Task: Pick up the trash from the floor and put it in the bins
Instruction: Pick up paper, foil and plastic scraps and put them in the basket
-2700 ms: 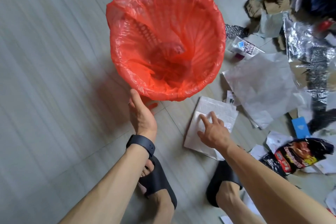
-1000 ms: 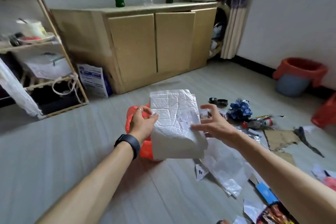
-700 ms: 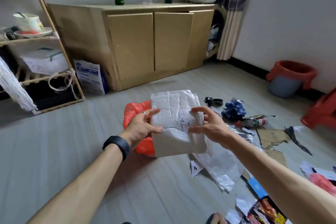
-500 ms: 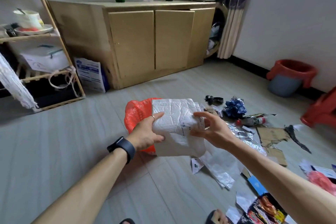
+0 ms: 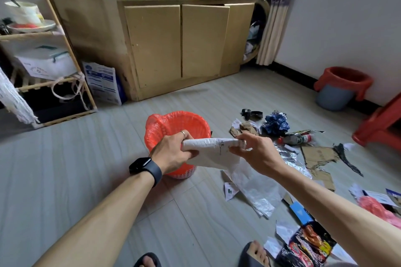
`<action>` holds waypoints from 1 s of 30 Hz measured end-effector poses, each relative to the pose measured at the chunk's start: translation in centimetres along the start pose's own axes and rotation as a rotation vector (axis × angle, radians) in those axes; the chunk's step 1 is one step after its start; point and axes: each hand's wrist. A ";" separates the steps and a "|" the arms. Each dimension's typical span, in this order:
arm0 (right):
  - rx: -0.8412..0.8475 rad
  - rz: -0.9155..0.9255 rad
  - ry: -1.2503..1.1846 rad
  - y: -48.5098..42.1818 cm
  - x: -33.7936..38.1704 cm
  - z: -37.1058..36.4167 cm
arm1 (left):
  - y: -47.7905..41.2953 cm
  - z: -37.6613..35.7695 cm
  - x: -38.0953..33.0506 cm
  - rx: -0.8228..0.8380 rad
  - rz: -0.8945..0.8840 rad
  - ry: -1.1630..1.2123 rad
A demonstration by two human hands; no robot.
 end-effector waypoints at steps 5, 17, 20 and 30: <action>-0.035 -0.039 -0.013 -0.3 -0.1 -0.2 | -0.5 0.0 -0.5 -0.075 -0.024 -0.028; 0.141 -0.243 -0.174 -2.9 -1.3 -4.3 | -4.0 5.2 4.0 -0.380 0.000 -0.536; 0.227 -0.266 -0.117 -4.5 -2.2 -7.4 | -5.5 4.1 6.3 -0.384 -0.019 -0.569; 0.277 0.101 0.317 -9.8 -3.2 -19.3 | -12.3 -5.5 13.6 -0.193 -0.075 -0.726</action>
Point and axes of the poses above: each hand's wrist, its own y-axis away from the middle knuckle, its own z-axis out of the back of the hand, x = y × z, and after that the axes turned 1 degree about x, right-handed
